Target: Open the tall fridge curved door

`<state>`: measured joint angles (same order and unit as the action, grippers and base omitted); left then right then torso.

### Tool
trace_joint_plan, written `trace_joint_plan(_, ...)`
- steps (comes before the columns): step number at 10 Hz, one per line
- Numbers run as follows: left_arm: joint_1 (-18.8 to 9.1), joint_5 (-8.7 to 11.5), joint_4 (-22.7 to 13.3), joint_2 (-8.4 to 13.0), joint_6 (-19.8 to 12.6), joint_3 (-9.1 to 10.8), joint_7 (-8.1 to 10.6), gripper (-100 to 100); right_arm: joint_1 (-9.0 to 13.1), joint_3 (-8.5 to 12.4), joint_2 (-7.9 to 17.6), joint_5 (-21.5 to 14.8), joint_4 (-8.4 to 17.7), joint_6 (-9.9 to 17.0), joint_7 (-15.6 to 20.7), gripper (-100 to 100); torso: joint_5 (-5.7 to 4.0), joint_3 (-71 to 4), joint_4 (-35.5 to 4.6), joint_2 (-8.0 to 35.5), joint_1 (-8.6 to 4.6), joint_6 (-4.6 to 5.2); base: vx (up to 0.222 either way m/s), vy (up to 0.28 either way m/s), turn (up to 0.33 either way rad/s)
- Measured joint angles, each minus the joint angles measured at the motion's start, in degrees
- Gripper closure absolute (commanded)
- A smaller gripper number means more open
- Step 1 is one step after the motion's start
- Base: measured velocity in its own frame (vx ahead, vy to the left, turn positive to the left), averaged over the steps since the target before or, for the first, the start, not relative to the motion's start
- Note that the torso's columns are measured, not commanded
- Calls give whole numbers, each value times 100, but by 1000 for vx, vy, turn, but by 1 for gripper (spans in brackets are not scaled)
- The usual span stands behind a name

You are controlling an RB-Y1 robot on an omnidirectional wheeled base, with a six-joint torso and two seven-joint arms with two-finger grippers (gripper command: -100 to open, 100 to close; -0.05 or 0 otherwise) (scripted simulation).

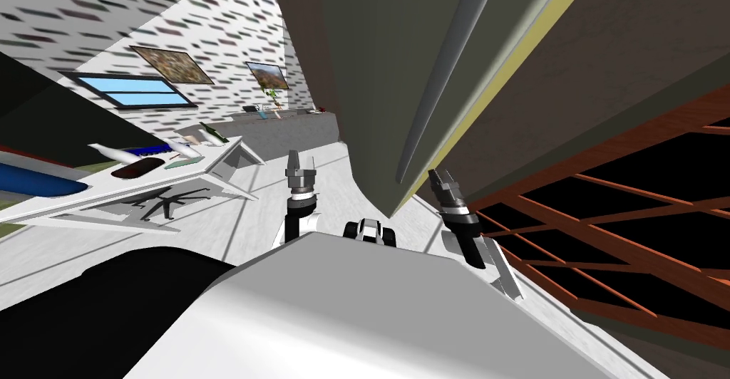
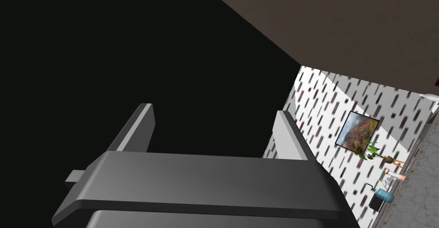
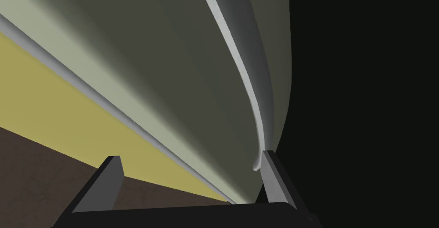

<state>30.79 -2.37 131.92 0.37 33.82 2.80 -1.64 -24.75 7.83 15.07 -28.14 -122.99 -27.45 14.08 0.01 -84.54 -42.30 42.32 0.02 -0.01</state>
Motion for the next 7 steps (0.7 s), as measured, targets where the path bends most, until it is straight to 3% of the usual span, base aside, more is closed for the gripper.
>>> trace_joint_plan(7,0,0,0,0,0,0,0,0,353,463,306,-1074,826,111,1138,-100,-1,-1,1,-3,-3,0,17,153,-67)
